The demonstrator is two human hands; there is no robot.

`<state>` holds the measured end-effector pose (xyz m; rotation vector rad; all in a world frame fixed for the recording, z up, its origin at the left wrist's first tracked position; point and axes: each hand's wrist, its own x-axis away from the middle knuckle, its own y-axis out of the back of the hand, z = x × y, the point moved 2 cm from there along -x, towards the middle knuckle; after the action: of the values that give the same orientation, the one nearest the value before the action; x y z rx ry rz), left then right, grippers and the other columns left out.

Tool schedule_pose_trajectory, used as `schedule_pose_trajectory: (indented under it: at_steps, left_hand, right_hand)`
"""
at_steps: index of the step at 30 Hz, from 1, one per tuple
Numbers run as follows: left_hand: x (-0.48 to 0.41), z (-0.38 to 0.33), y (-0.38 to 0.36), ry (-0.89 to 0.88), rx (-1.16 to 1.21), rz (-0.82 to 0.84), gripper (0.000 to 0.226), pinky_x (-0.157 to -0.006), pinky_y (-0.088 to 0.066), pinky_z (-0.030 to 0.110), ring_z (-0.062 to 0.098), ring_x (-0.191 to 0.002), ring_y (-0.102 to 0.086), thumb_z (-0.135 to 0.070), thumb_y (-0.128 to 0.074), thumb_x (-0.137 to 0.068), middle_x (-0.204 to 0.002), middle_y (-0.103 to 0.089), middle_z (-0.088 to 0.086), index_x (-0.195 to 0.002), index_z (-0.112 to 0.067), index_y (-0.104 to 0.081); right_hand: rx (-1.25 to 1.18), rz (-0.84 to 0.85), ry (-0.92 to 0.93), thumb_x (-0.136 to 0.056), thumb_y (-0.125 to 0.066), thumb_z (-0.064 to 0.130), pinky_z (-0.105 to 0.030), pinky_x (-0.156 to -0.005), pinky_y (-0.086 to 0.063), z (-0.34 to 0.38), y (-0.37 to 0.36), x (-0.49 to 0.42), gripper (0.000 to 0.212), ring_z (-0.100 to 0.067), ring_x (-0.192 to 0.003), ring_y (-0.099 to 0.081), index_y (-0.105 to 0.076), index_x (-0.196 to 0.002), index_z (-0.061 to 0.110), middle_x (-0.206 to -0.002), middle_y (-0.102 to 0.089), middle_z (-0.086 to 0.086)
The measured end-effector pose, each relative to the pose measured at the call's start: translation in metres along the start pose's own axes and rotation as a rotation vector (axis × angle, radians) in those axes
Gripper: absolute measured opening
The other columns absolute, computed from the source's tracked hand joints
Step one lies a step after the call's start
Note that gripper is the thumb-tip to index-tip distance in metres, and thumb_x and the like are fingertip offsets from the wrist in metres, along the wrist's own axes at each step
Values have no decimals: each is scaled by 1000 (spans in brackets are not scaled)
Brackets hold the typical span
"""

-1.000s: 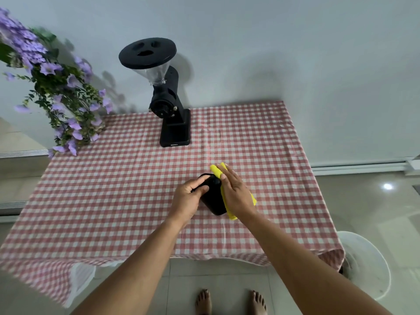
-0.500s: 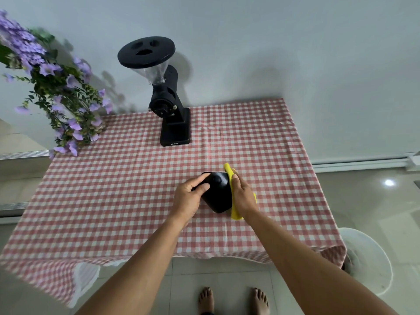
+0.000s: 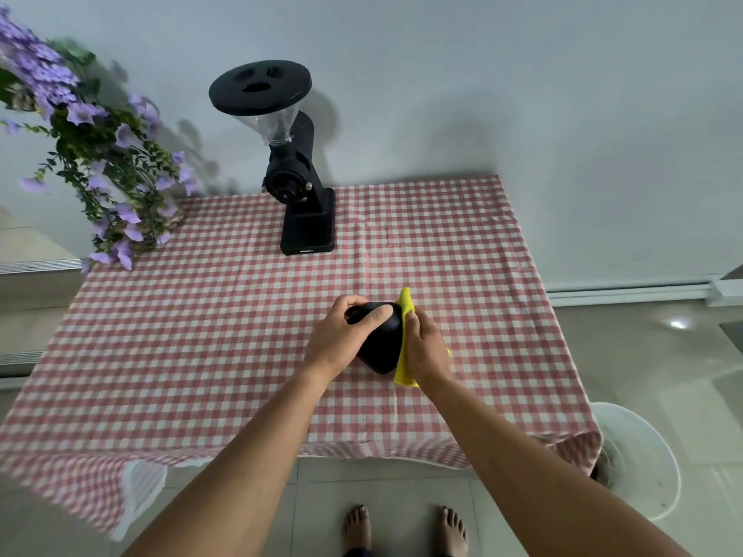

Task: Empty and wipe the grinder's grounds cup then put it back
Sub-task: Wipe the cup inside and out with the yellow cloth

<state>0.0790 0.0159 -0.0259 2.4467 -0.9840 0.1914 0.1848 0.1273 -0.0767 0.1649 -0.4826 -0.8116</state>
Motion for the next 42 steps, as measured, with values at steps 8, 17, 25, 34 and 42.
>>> schedule_pose_trajectory:
  at_steps: [8, 17, 25, 34, 42]
  left_hand:
    - [2, 5, 3, -64, -88, -120, 15, -66, -55, 20, 2, -85, -70, -47, -71, -80, -93, -72, -19, -93, -44, -65]
    - [9, 15, -8, -116, 27, -45, 31, -72, -55, 13, -3, -95, -67, -27, -73, -88, -115, -67, -16, -114, -41, -62]
    - [2, 18, -12, -151, 23, 27, 35, -86, -54, 17, 8, -110, -65, -14, -72, -89, -117, -67, -10, -112, -38, -60]
    - [-2, 21, -13, -121, -68, 35, 44, -75, -57, 21, 8, -99, -68, -14, -73, -90, -117, -68, -2, -120, -37, -48]
    - [-1, 21, -20, -20, -221, 192, 92, -55, -53, 19, 7, -69, -65, -8, -63, -93, -118, -67, 0, -161, -36, -7]
  right_hand:
    - [142, -104, 344, -103, -27, 43, -34, -114, -29, 12, -7, 20, 46, -11, -139, -35, -45, -143, 29, -147, -49, 9]
    - [295, -137, 412, -105, -23, 39, -37, -122, -15, 21, 11, 9, 47, -12, -148, -20, -34, -150, 31, -158, -32, 10]
    - [52, -96, 103, -102, -24, 43, -34, -86, -50, 19, 28, -15, 48, -10, -108, -58, -44, -144, 31, -137, -59, 2]
    - [14, -39, 72, -100, -27, 41, -40, -97, -45, 19, 24, -17, 48, -17, -121, -52, -43, -145, 35, -138, -57, 7]
    - [21, -82, 87, -99, -26, 45, -37, -77, -52, 4, 23, -15, 43, -18, -99, -63, -53, -130, 33, -110, -66, 2]
